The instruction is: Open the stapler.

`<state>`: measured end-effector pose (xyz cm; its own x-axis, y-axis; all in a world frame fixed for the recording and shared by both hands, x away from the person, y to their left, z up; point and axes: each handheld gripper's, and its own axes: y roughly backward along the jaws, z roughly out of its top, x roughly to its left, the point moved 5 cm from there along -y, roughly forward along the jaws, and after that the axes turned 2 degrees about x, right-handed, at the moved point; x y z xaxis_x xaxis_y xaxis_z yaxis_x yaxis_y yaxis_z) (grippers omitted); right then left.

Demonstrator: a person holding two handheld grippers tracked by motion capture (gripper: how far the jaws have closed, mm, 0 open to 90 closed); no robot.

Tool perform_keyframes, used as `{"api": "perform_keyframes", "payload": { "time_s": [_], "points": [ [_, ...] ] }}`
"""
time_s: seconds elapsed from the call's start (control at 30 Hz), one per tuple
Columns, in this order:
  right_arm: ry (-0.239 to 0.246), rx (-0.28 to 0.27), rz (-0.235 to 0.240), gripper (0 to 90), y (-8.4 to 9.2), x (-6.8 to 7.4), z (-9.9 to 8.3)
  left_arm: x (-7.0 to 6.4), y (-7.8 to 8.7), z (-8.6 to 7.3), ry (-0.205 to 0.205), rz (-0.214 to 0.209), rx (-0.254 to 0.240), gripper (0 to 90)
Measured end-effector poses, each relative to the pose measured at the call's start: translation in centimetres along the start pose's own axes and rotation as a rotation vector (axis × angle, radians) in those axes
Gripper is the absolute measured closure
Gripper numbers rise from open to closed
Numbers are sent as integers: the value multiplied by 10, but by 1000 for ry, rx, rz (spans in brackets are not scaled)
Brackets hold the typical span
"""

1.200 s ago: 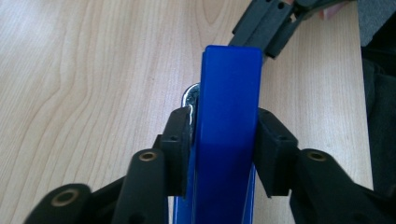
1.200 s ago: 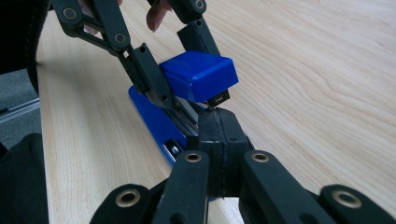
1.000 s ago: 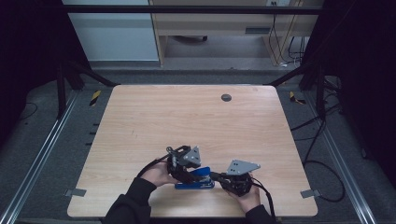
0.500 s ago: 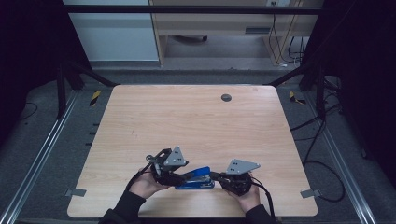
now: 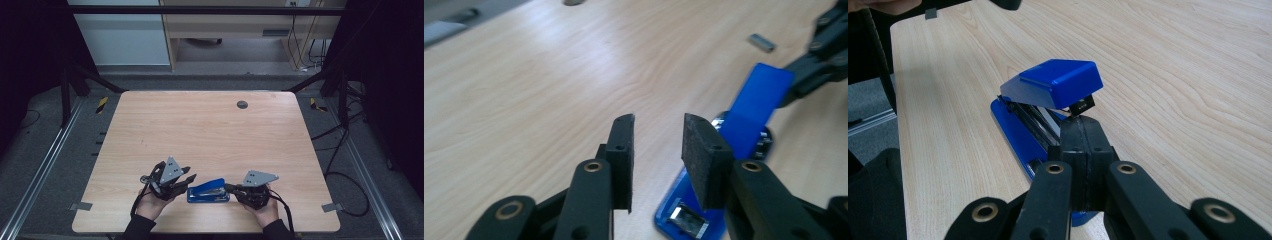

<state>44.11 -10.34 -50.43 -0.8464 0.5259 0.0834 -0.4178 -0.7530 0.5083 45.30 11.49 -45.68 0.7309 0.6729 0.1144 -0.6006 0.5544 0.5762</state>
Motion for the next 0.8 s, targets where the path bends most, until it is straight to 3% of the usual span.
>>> {"api": "perform_keyframes", "payload": {
  "time_s": [0.07,0.13,0.27,0.33,0.43,0.63,0.8],
  "points": [
    [0,1,0,900,0,0,0,-1,-1,-1,33,22,-15,698],
    [1,-1,2,900,0,0,1,-3,-1,-2,36,45,-20,708],
    [3,3,4,900,0,1,1,-10,1,-9,125,71,-87,752],
    [5,7,6,900,-1,1,1,-14,3,-14,146,83,-107,771],
    [7,6,7,900,-1,1,1,-23,7,-21,193,65,-157,794],
    [8,4,8,900,0,1,2,-44,2,-34,219,82,-193,849],
    [7,4,9,900,0,1,2,-66,-11,-44,236,54,-201,887]
  ]
}}
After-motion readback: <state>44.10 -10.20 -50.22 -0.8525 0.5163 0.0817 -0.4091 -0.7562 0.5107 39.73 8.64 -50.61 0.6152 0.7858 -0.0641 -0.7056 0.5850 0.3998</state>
